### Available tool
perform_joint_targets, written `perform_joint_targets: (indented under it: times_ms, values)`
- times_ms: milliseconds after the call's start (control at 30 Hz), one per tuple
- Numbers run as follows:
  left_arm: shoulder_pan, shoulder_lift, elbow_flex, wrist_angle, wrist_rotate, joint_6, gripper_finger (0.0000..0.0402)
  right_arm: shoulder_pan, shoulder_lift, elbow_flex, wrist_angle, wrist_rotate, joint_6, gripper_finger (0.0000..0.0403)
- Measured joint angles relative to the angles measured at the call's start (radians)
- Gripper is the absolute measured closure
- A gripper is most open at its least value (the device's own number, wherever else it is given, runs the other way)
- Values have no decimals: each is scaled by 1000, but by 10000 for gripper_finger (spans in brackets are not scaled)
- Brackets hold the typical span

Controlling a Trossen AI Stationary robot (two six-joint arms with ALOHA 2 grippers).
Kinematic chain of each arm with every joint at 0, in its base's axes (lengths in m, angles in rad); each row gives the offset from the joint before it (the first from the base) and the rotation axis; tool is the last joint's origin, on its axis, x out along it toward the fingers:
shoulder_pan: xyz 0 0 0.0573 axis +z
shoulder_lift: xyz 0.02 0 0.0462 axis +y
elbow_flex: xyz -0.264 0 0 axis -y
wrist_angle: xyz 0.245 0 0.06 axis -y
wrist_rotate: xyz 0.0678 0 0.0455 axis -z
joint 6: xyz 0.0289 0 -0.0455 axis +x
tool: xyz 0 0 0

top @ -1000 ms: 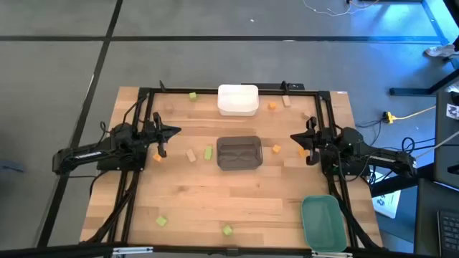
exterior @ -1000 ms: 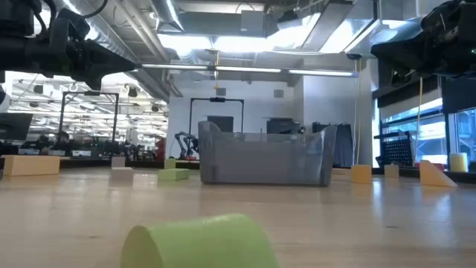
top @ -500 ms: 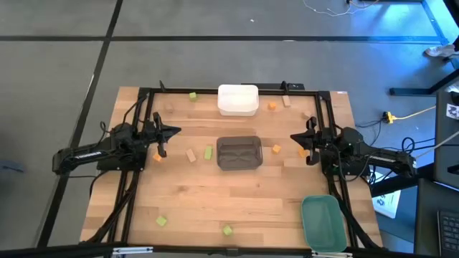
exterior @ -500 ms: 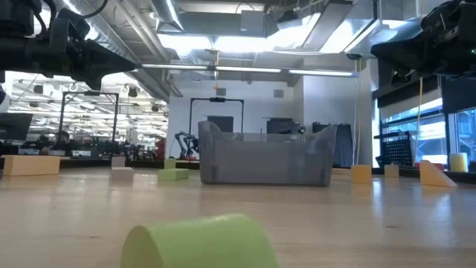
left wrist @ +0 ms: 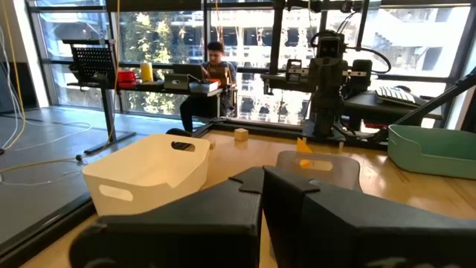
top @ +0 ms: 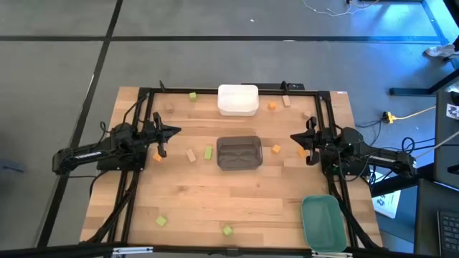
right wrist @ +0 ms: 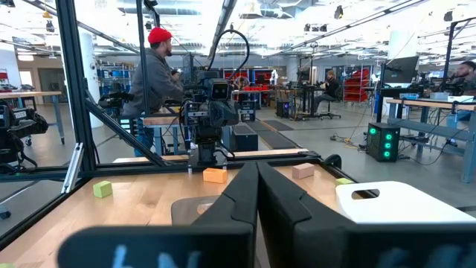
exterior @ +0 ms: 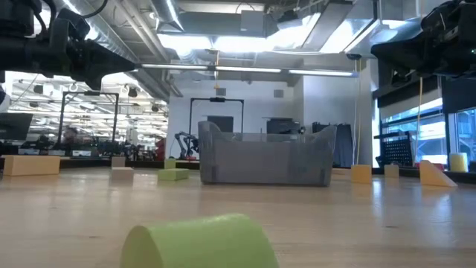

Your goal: Sort & place blocks by color

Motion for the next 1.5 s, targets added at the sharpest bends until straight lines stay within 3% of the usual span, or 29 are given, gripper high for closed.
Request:
perform_joint_targets:
  times_ms: [1200,1333,1500]
  values:
    - [0,0,2,18,-29,34,401,0,0,0,0,0,0,391]
    - [0,0,73,-104,-45,34,401,0,0,0,0,0,0,391]
    - [0,58,265,-400,-104,20,401,0,0,0,0,0,0,391]
